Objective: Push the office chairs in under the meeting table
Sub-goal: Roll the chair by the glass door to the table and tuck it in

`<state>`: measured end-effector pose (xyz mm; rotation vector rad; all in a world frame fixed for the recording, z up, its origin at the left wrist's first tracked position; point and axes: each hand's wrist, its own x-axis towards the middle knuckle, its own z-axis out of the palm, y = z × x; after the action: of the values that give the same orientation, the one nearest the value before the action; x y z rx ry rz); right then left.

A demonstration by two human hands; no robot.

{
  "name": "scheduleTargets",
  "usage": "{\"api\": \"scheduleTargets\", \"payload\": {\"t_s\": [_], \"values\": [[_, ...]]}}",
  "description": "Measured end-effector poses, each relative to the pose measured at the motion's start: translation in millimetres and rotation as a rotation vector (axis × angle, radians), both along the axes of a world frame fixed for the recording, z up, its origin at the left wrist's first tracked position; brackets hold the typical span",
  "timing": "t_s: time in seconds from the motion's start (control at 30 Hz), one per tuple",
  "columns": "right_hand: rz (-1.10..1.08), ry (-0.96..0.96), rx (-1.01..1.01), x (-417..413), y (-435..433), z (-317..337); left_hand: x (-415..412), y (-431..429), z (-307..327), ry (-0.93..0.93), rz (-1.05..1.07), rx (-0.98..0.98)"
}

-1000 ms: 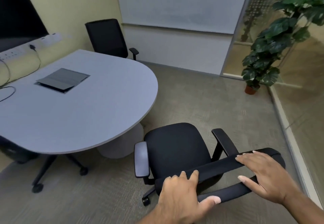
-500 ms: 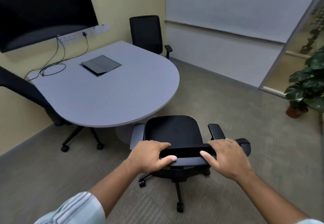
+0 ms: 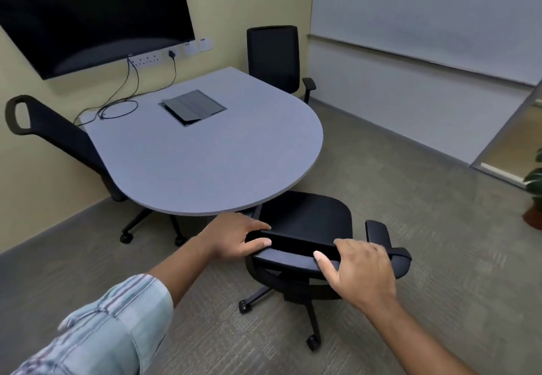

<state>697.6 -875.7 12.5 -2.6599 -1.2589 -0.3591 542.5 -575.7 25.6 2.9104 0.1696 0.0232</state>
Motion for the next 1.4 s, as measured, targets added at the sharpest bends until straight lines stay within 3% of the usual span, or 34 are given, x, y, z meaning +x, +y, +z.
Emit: {"api": "scheduleTargets", "payload": {"t_s": [0.8,1.1,1.4], "values": [[-0.130,-0.007,-0.020,80.9,86.4,0.2,127.8,92.2,6.7,0.070,0.025,0.061],[-0.021,-0.016,0.036,137.3,73.6,0.1,147.9,63.9,2.6,0.061,0.112,0.042],[0.200,0.008,0.034,231.7,21.2,-3.4,157.5,-18.3,-0.4,0.038,0.198,0.004]]}}
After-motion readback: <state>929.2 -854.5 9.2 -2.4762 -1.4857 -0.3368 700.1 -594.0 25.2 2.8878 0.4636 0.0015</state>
